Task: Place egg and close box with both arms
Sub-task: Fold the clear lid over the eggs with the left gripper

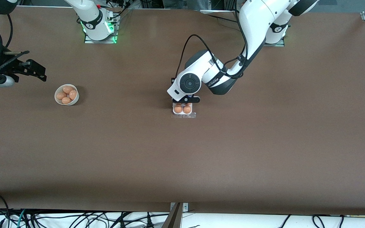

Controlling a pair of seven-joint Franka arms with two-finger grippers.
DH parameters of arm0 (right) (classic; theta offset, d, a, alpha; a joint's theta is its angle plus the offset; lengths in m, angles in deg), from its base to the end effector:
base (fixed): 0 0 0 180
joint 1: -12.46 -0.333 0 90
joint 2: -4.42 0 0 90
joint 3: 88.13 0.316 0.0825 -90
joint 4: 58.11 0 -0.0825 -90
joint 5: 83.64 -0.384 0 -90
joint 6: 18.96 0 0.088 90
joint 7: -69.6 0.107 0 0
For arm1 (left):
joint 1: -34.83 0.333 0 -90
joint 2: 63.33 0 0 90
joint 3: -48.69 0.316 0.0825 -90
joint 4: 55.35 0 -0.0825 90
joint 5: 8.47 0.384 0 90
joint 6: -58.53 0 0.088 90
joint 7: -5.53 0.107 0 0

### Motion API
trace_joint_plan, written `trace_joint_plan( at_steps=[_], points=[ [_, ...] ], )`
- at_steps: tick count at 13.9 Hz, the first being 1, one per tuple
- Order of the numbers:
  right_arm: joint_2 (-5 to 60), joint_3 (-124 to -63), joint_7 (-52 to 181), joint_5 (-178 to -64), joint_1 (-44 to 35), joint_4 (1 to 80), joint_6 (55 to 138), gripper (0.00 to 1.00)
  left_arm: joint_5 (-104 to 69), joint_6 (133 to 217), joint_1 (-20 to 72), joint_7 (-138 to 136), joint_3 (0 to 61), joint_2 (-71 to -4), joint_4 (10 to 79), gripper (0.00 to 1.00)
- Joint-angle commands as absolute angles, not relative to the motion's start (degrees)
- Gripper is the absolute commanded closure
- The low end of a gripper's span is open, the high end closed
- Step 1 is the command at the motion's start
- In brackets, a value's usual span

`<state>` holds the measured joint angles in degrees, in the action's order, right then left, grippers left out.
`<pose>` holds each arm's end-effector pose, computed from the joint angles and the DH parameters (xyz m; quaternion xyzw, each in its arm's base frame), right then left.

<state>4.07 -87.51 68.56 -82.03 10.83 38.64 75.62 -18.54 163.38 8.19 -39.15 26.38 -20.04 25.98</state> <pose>0.5556 0.0190 0.5790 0.9993 0.0300 -0.0157 0.0142 0.4792 -0.4983 0.2598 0.9651 0.0268 -0.2568 0.0426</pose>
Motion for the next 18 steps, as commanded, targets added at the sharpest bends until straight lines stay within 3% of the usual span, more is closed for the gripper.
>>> trace_joint_plan(
  at_steps=[1,12,18],
  points=[
    [4.4,-86.8,68.3,-81.8,11.6,37.9,74.6,0.0,-19.0,163.2,7.4,-39.7,27.5,-19.3,23.7,0.99],
    [4.4,-87.3,69.1,-82.0,11.8,37.9,74.6,0.0,-19.2,165.6,7.6,-40.5,29.5,-19.6,22.4,0.99],
    [4.4,-87.4,69.1,-82.0,11.7,38.0,74.6,0.0,-19.1,164.9,8.8,-40.9,33.3,-20.0,16.9,0.99]
  ],
)
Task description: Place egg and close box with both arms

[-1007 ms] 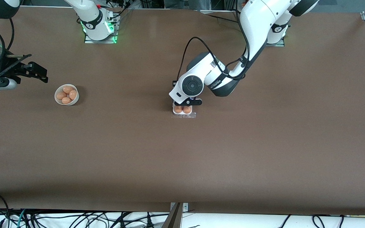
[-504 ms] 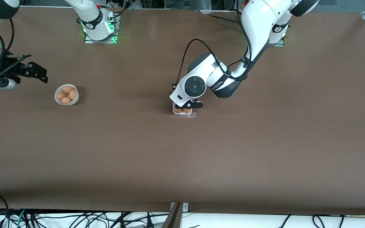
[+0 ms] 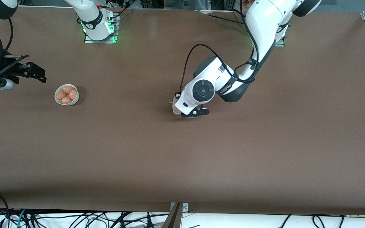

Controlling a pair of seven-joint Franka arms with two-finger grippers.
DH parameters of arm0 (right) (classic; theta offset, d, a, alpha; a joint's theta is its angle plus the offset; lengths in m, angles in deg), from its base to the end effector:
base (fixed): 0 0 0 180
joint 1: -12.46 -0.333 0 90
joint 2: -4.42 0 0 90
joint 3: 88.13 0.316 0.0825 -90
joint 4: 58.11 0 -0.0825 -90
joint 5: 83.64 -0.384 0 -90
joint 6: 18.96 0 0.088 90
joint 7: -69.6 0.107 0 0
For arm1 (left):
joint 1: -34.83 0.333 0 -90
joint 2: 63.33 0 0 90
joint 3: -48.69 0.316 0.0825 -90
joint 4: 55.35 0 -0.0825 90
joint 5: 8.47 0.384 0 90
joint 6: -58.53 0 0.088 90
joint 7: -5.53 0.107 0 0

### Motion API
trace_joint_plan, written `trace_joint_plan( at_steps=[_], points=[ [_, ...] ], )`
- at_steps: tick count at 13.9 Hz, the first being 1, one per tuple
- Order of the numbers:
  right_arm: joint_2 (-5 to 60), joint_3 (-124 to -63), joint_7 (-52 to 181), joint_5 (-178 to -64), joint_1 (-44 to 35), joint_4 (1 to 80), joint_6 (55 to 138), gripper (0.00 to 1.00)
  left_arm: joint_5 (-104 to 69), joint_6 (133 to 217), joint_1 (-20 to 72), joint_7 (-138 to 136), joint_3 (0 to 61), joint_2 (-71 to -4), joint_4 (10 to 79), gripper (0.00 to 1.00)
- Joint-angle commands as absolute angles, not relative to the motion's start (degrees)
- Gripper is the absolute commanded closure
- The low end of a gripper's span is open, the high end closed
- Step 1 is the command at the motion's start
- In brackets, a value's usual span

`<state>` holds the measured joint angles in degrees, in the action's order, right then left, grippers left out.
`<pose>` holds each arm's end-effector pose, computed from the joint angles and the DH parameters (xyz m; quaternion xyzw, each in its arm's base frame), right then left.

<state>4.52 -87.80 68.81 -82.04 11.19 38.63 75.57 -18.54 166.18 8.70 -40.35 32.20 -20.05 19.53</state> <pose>0.5576 0.0128 0.5746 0.9995 0.0222 -0.0201 0.0140 0.5544 -0.4641 0.2962 0.9763 0.0900 -0.1814 0.0759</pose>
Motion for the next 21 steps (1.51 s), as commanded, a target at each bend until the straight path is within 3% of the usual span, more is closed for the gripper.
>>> trace_joint_plan(
  at_steps=[1,3,4,6,7,8,14,21],
  points=[
    [4.4,-87.4,69.2,-82.0,11.7,38.0,74.6,0.0,-18.9,164.7,9.2,-40.9,33.5,-20.3,16.9,0.96],
    [4.4,-87.3,69.1,-82.0,11.7,38.0,74.6,0.0,-16.3,162.8,9.3,-40.6,36.2,-21.1,16.9,0.85],
    [4.4,-87.4,69.2,-82.0,11.7,38.0,74.6,0.0,-13.1,160.8,9.3,-40.3,37.6,-22.1,16.7,0.73],
    [4.4,-87.4,69.2,-82.0,11.7,37.9,74.6,0.0,-6.3,157.6,11.5,-36.8,38.1,-22.6,16.2,0.33],
    [4.4,-87.4,69.2,-82.0,11.7,37.9,74.6,0.0,-4.4,156.5,13.4,-32.7,38.2,-23.0,15.7,0.2],
    [4.4,-87.4,69.2,-82.0,11.7,38.0,74.6,0.0,-3.5,155.0,15.0,-27.9,38.5,-23.8,15.1,0.13],
    [4.4,-87.4,69.1,-82.0,11.7,38.0,74.6,0.0,1.3,152.9,24.9,-16.1,39.2,-27.2,12.4,0.01],
    [4.5,-87.5,69.0,-82.1,11.7,38.0,74.6,0.0,7.6,151.8,28.9,-8.7,39.4,-29.1,11.9,0.0]
  ],
)
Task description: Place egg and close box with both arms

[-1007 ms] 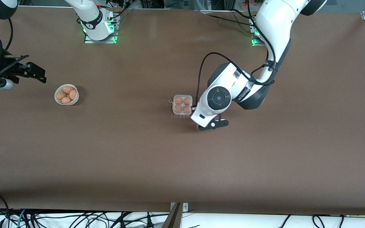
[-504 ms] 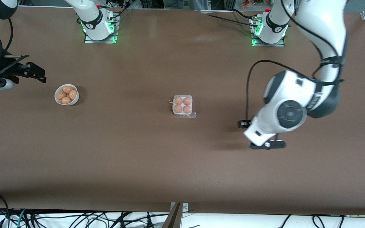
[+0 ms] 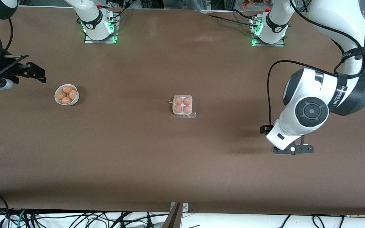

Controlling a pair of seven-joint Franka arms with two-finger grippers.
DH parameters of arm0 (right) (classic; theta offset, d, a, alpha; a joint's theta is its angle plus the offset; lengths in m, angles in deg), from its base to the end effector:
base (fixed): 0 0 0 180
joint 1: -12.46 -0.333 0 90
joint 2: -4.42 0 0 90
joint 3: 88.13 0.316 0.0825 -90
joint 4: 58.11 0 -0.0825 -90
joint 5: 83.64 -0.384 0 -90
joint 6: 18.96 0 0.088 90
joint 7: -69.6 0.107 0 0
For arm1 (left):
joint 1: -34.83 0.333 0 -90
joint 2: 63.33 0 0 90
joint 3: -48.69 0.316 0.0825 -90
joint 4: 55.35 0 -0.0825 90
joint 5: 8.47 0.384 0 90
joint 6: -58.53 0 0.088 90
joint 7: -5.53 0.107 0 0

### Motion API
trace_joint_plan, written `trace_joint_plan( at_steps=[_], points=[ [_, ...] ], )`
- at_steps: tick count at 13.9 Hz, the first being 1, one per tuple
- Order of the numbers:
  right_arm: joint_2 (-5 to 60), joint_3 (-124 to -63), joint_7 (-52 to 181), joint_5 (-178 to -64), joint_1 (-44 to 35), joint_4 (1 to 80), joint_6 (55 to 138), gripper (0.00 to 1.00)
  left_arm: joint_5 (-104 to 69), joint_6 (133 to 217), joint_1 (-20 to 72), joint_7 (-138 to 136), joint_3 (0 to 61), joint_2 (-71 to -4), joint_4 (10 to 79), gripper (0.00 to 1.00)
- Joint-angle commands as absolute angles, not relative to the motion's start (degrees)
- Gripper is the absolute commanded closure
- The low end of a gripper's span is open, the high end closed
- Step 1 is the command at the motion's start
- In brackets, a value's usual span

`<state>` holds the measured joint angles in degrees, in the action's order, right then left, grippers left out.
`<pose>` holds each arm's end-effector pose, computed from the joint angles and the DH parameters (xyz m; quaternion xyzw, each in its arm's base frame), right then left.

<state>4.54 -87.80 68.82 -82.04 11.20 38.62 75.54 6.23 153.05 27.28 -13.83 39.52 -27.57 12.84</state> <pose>0.5577 0.0127 0.5745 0.9994 0.0221 -0.0204 0.0140 0.6979 -0.1531 0.4135 -0.9937 -0.0139 0.0504 0.0994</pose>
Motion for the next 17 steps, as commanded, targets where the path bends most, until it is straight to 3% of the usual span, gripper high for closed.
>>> trace_joint_plan(
  at_steps=[1,4,13,17],
  points=[
    [4.5,-87.5,69.0,-82.0,11.7,38.0,74.6,0.0,7.7,151.9,29.0,-6.1,40.1,-30.0,12.4,0.0],
    [4.5,-87.5,69.0,-82.1,11.7,38.0,74.6,0.0,7.5,152.0,31.0,1.7,43.1,-34.8,16.1,0.0],
    [4.4,-87.5,68.9,-82.1,11.7,38.0,74.6,0.0,-2.9,152.6,40.8,5.7,43.0,-45.2,24.3,0.0],
    [4.5,-87.5,68.9,-82.0,11.7,38.0,74.6,0.0,-6.0,158.1,40.6,5.1,44.9,-48.4,30.5,0.0]
  ],
)
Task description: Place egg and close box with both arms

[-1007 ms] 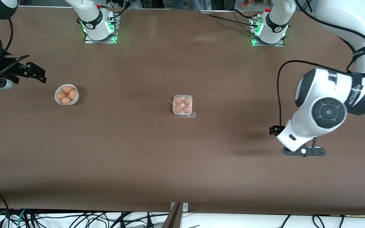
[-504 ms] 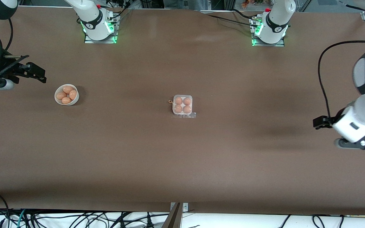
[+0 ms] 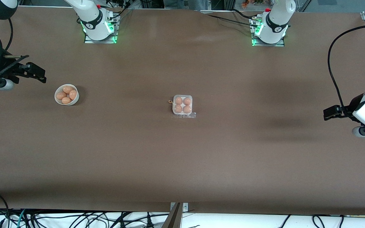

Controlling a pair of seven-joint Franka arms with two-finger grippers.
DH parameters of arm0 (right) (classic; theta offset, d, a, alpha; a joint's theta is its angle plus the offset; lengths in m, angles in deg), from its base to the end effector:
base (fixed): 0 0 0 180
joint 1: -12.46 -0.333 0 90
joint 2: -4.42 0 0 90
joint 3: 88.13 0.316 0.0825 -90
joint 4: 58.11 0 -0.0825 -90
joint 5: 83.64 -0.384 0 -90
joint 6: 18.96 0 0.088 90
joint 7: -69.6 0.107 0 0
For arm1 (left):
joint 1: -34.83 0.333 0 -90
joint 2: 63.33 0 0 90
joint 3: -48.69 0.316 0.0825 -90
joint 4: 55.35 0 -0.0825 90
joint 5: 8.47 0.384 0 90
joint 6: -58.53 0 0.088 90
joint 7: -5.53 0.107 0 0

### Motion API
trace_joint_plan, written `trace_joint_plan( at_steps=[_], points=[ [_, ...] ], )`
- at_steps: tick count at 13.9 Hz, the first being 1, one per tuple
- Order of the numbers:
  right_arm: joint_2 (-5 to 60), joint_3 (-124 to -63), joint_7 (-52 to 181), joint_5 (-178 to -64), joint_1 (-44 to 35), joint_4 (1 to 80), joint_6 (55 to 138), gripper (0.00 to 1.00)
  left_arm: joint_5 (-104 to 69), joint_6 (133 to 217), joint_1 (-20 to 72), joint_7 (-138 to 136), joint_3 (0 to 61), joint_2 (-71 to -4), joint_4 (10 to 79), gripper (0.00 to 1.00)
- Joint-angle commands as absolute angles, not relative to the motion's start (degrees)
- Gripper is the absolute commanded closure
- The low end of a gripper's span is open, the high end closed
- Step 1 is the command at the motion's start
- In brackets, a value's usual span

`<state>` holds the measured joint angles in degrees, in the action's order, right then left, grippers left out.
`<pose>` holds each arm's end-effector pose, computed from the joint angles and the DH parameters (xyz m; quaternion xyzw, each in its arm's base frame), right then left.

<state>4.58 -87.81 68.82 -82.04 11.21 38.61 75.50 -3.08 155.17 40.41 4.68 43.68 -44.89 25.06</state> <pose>0.5578 0.0125 0.5741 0.9994 0.0219 -0.0210 0.0140 0.6537 0.0236 0.5197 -0.9993 -0.0080 0.0186 0.0328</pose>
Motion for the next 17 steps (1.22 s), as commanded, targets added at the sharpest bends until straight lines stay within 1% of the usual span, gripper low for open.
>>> trace_joint_plan(
  at_steps=[1,3,5,6,9,12,17],
  points=[
    [4.4,-87.5,68.8,-82.0,11.7,38.0,74.6,0.0,-7.2,158.0,40.4,5.0,45.9,-48.5,30.5,0.0],
    [4.5,-87.5,68.7,-82.0,11.8,38.0,74.6,0.0,-8.0,158.0,38.2,5.3,48.9,-48.5,30.6,0.0],
    [4.4,-87.5,68.6,-82.0,11.8,38.0,74.6,0.0,-8.1,158.0,33.7,5.6,54.4,-48.6,30.5,0.0],
    [4.5,-87.5,68.6,-82.1,11.8,38.0,74.6,0.0,-8.1,158.0,32.6,5.6,55.4,-48.6,30.6,0.0],
    [4.5,-87.6,68.6,-82.1,11.8,38.0,74.6,0.0,-8.0,158.0,30.9,5.6,55.5,-48.6,30.7,0.0],
    [4.4,-87.5,68.6,-82.1,11.8,38.0,74.6,0.0,-7.6,162.1,29.7,5.6,55.5,-50.2,34.6,0.0],
    [4.5,-87.6,68.6,-82.1,11.8,38.0,74.6,0.0,-7.9,162.6,28.7,5.4,55.5,-52.6,36.8,0.0]
  ],
)
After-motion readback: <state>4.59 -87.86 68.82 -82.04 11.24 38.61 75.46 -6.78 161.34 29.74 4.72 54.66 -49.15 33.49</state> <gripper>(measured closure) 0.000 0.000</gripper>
